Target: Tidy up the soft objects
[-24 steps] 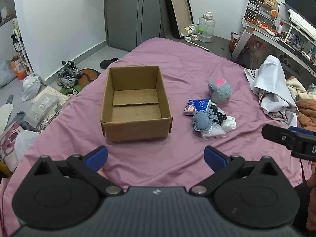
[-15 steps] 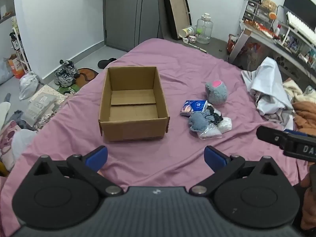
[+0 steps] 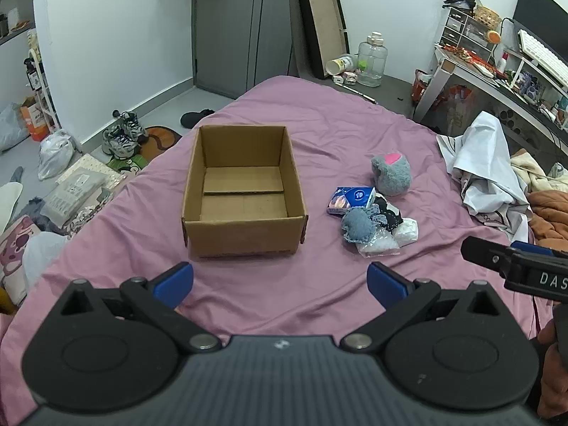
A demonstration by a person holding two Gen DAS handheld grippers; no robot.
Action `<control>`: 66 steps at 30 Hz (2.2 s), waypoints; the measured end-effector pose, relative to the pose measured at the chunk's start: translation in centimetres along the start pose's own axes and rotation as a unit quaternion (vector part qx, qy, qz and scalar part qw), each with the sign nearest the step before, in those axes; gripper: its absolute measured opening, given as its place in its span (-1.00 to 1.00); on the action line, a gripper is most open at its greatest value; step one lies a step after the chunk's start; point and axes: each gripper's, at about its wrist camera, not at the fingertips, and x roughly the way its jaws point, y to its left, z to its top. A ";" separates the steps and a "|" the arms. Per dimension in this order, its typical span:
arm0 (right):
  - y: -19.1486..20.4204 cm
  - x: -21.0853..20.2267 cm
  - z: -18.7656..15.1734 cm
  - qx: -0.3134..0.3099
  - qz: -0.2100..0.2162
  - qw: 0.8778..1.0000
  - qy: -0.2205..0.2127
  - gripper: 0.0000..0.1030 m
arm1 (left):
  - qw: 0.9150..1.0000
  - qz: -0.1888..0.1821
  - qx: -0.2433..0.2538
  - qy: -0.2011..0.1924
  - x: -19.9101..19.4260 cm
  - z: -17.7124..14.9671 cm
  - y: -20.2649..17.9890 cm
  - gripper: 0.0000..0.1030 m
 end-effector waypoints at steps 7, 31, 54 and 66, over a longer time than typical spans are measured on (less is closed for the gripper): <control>-0.1 -0.1 -0.1 -0.004 -0.005 1.000 -0.001 1.00 | 1.000 0.004 0.002 -0.001 -0.1 0.0 0.1 1.00; -0.4 0.3 -0.2 -0.005 -0.008 1.000 0.000 1.00 | 1.000 0.009 -0.004 0.011 -0.3 0.4 0.0 1.00; -0.4 0.2 -0.3 -0.010 0.004 1.000 -0.005 1.00 | 1.000 0.001 -0.005 0.000 0.7 0.5 -0.3 1.00; -1.2 1.3 -0.5 -0.008 0.013 1.000 0.004 1.00 | 1.000 0.005 -0.015 -0.007 3.0 0.4 -1.1 0.98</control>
